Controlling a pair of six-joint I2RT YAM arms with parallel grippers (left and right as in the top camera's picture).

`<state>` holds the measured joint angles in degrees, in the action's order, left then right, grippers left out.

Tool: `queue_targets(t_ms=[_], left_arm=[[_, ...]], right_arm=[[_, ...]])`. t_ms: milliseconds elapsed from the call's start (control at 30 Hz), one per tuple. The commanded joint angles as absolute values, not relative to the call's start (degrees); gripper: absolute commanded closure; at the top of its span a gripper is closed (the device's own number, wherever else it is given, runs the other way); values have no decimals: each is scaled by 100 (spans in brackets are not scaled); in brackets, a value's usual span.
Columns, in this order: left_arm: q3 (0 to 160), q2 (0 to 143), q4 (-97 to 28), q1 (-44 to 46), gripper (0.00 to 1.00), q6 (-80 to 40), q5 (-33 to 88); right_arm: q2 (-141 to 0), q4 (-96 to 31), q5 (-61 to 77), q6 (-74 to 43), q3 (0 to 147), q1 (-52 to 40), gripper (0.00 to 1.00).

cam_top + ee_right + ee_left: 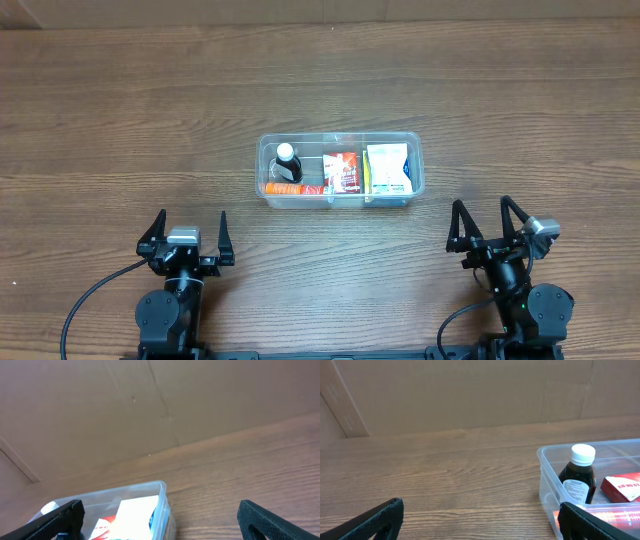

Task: Pack container

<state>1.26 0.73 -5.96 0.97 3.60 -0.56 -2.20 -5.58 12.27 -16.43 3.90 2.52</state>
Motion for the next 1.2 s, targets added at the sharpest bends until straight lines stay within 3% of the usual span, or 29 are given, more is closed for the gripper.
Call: queue_targets(t_ms=[0, 333, 567, 1167], left_arm=[[95, 25, -574, 45, 0, 456, 25], [95, 25, -574, 45, 0, 456, 25], [95, 25, -574, 45, 0, 456, 25], [95, 25, -574, 45, 0, 456, 23]], right_arm=[[-12, -495, 1278, -1608, 110, 220, 0], [-16, 303, 840, -1599, 45, 183, 0], [-16, -408, 836, -972, 43, 183, 0], [-16, -401, 775, -893, 45, 189, 0]])
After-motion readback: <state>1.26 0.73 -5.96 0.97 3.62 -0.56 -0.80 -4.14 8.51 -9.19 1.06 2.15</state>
